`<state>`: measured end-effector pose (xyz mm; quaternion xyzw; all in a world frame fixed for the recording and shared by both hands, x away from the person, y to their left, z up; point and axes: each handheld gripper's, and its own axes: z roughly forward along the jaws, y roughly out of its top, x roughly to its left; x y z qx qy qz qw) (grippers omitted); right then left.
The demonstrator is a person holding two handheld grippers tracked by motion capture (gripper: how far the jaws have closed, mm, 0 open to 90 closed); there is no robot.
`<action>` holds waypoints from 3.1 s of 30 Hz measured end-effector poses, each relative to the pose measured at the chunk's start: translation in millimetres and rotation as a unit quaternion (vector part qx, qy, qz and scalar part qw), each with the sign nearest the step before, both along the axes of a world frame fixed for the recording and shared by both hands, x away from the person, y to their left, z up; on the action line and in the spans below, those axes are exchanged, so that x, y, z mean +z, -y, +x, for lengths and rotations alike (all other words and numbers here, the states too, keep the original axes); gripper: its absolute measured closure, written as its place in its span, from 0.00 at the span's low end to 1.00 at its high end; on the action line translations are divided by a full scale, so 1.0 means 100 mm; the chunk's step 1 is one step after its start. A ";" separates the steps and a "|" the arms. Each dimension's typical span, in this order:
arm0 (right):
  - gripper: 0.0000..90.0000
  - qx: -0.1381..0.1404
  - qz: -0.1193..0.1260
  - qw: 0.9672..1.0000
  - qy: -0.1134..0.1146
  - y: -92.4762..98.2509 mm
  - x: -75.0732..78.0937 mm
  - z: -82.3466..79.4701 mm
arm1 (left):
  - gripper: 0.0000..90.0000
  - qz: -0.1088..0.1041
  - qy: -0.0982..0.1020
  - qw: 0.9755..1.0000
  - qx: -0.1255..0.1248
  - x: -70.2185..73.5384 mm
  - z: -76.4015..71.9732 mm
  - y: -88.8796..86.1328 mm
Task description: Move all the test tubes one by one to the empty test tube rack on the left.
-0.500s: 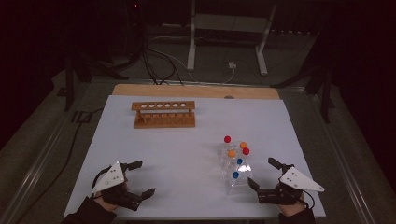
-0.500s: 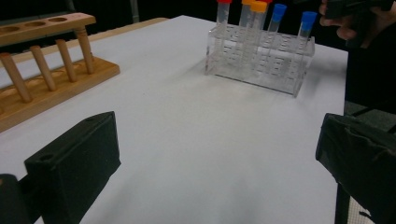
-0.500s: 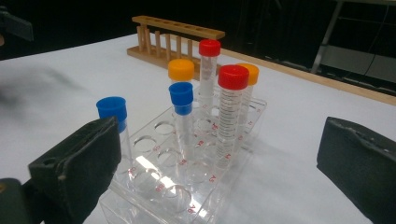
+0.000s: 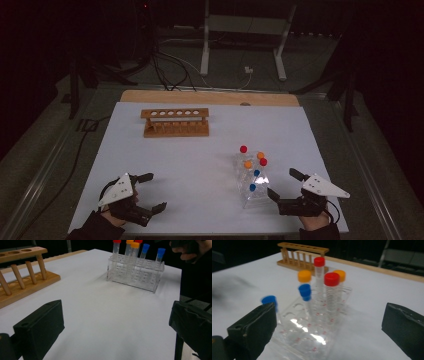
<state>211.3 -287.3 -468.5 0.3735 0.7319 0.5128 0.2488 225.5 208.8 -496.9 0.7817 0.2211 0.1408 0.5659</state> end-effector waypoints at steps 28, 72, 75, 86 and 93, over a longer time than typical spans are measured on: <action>0.08 0.027 -0.023 0.999 -0.017 -0.54 0.20 -0.19 | 0.01 -0.002 -0.001 1.000 -0.003 0.00 0.00 0.00; 0.85 0.015 -0.134 0.983 -0.129 -0.78 0.05 -0.09 | 0.01 -0.002 -0.003 1.000 -0.005 0.00 0.00 0.00; 0.86 0.013 -0.135 0.983 -0.124 -0.78 0.04 -0.09 | 0.01 -0.002 -0.003 1.000 -0.004 0.00 0.00 0.00; 0.86 0.020 -0.117 0.988 -0.099 -0.74 0.21 -0.12 | 0.01 0.001 -0.006 1.000 -0.002 -0.01 0.00 0.00; 0.86 0.023 -0.099 0.992 -0.073 -0.68 0.41 -0.16 | 0.01 0.002 -0.006 1.000 -0.006 0.00 0.00 0.00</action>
